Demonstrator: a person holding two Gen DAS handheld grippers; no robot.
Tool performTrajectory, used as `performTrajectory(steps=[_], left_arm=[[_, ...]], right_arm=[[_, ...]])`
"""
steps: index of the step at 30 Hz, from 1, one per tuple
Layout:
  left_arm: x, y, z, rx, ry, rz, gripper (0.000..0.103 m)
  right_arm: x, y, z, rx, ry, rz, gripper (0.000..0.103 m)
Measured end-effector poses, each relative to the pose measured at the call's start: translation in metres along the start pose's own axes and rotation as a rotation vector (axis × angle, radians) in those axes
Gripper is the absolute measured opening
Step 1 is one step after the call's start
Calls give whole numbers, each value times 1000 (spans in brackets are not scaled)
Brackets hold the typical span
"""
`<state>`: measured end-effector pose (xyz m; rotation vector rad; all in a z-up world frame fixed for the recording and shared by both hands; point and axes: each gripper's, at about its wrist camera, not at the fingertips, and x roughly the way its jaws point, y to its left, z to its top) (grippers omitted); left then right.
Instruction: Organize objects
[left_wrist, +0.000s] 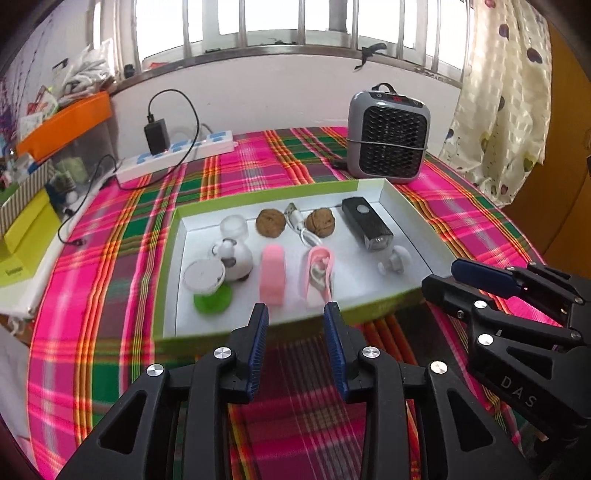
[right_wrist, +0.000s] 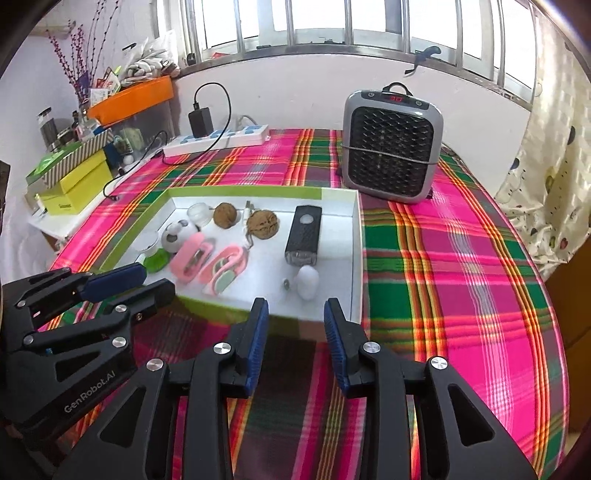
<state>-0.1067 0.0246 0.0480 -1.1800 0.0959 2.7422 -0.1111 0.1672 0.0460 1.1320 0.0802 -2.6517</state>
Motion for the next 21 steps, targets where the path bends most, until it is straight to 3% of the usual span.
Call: performTrajectory(steps=[3, 21], left_arm=[[-8, 1, -6, -11, -20, 25, 29], [-16, 5, -54, -84, 34, 67, 29]], right_arm=[[-4, 4, -5, 1, -8, 10, 46], [-9, 20, -44, -14, 26, 10, 49]])
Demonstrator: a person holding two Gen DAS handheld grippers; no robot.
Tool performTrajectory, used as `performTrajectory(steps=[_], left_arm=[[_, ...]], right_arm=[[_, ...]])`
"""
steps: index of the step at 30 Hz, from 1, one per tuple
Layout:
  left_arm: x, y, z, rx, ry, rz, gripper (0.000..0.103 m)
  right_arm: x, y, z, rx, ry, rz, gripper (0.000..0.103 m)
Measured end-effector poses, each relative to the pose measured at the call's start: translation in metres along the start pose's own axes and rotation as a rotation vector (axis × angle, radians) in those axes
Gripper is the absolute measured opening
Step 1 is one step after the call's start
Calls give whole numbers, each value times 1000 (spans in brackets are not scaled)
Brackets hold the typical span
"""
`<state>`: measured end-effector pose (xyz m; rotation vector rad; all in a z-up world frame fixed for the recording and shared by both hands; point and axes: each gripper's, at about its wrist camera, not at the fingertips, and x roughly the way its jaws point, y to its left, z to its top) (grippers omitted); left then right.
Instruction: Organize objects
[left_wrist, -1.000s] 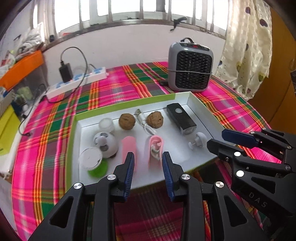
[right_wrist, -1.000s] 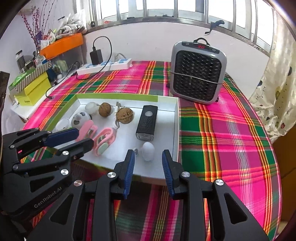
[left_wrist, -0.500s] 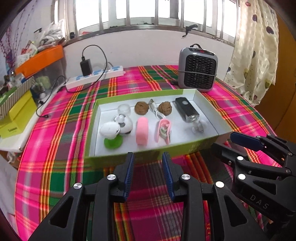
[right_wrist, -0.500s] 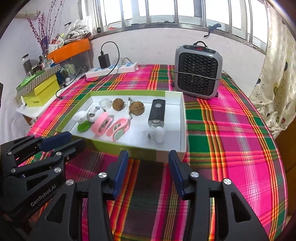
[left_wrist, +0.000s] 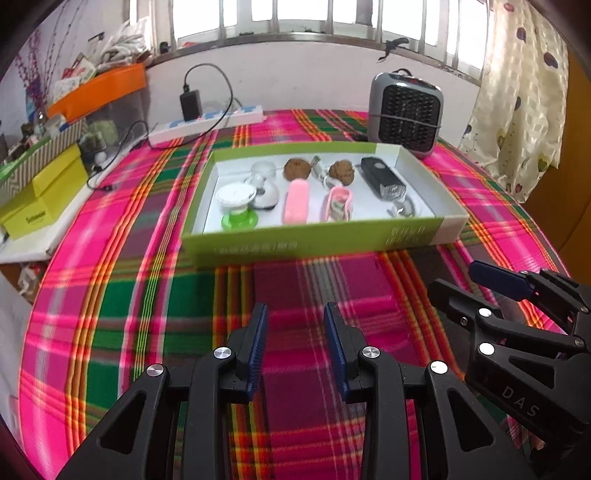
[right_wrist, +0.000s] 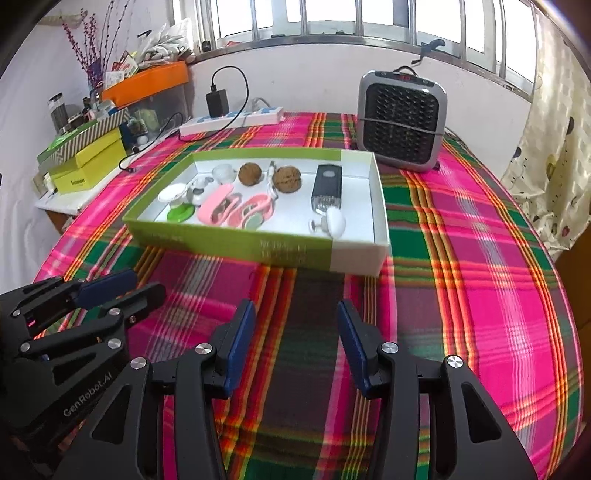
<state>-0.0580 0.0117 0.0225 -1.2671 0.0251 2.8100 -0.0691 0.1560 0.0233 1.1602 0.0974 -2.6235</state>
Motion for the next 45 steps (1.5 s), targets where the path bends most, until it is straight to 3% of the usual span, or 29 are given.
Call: performTrajectory(steps=[9, 22, 45], left_arm=[[-1, 4, -17, -29, 27, 14, 29], [-8, -3, -29, -24, -8, 47, 33], [-9, -4, -32, -24, -12, 56, 33]], right_arm=[[-2, 1, -17, -2, 29, -11, 52], [-8, 2, -33, -10, 34, -60, 61], [-8, -1, -34, 0, 36, -75, 65]])
